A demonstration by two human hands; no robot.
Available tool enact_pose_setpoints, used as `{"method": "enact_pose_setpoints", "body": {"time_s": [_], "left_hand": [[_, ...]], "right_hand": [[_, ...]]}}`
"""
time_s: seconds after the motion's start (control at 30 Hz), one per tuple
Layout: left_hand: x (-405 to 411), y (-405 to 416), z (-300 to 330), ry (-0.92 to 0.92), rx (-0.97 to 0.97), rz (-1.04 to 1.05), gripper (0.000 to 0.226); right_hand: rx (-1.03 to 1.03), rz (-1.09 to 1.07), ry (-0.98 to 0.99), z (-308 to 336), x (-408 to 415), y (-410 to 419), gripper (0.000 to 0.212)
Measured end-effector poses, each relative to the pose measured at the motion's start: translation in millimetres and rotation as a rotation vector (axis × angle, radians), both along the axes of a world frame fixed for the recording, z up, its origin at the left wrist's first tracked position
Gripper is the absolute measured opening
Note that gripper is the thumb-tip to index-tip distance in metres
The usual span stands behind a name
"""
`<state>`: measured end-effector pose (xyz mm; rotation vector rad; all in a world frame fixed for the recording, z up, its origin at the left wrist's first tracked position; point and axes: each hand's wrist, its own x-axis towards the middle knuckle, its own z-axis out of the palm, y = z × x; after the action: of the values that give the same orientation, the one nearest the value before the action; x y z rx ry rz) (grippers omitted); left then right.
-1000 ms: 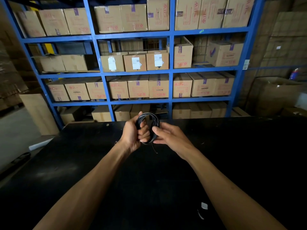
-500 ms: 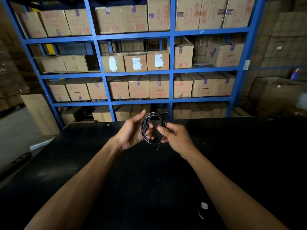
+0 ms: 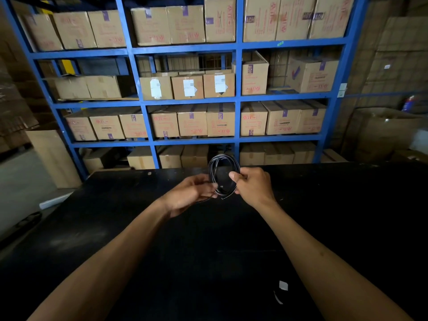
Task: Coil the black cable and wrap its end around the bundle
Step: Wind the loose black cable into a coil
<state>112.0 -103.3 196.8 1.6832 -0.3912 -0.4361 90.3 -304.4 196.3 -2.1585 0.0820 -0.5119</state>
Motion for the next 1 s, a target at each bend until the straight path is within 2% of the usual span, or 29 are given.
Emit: {"method": "enact_pose_setpoints", "body": {"time_s": [0.1, 0.2, 0.27, 0.37, 0.4, 0.57, 0.7, 0.8, 1.0], "left_hand": [[-2.5, -2.6, -4.1, -0.056, 0.055, -0.005, 0.017], [-3.1, -7.3, -5.6, -0.075, 0.138, 0.066, 0.022], [0.0, -11.9, -8.4, -0.133, 0.151, 0.236, 0.037], [-0.5, -15.3, -5.3, -0.223, 0.052, 0.521, 0.03], [-0.9, -16.4, -2.3, -0.222, 0.033, 0.518, 0.03], [-5.7, -25.9, 13.7, -0.133, -0.02, 0.252, 0.043], [-3.7, -29.8, 14.8, -0.106, -0.025, 0.242, 0.014], [-1.5, -28.5, 16.0, -0.049, -0.027, 0.206, 0.016], [1.0, -29.3, 16.6, 0.037, -0.098, 0.221, 0.016]], "right_hand": [[-0.036, -0.025, -0.005, 5.0, 0.1, 0.7, 0.024], [-0.059, -0.025, -0.012, 8.4, -1.6, -0.4, 0.028], [-0.078, -0.022, -0.028, 9.1, -3.1, -1.2, 0.035], [-0.085, -0.023, -0.025, 7.8, -5.2, -1.9, 0.032], [-0.089, -0.015, -0.024, 7.6, -6.2, -2.3, 0.031], [-0.126, 0.068, -0.024, 8.8, -7.1, -1.6, 0.026], [-0.17, 0.128, -0.054, 7.0, -8.2, 1.4, 0.035], [-0.154, 0.144, -0.064, 3.5, -9.5, 0.7, 0.027], [-0.088, 0.139, -0.058, 2.5, -5.7, -1.4, 0.033]]}}
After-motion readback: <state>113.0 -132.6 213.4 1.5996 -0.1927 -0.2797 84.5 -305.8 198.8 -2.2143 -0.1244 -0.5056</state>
